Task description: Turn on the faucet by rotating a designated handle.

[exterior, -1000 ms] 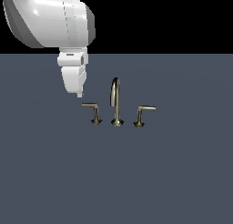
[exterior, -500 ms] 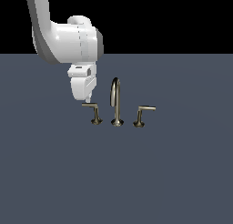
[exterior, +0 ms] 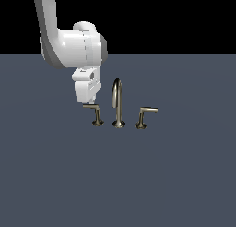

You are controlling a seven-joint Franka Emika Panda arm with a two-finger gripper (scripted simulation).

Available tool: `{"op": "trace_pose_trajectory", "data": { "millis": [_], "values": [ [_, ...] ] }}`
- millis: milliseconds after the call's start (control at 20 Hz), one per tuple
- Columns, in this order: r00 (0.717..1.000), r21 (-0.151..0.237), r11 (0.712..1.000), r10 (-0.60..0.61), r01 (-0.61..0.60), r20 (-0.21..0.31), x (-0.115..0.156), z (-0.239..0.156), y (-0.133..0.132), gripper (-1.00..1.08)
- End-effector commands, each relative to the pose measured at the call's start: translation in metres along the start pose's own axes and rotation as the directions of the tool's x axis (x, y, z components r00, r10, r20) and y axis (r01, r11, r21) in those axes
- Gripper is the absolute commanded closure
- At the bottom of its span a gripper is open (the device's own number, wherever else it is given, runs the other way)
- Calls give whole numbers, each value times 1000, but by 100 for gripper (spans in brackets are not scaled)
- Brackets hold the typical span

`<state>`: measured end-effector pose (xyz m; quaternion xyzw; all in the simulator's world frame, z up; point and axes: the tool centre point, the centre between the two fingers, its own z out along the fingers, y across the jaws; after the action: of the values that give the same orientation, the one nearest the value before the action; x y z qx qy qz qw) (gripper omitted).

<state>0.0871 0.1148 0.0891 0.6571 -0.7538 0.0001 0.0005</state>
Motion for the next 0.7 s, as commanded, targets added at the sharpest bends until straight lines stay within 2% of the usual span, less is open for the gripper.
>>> {"op": "trace_pose_trajectory", "data": {
  "millis": [0,300,650],
  "values": [
    [1000,1,1000,-4,4,1,-1,-1,1,108],
    [1000,1,1000,-6,6,1,-1,-2,1,108],
    [1000,1,1000,-6,6,1,-13,-2,24,108]
  ]
}}
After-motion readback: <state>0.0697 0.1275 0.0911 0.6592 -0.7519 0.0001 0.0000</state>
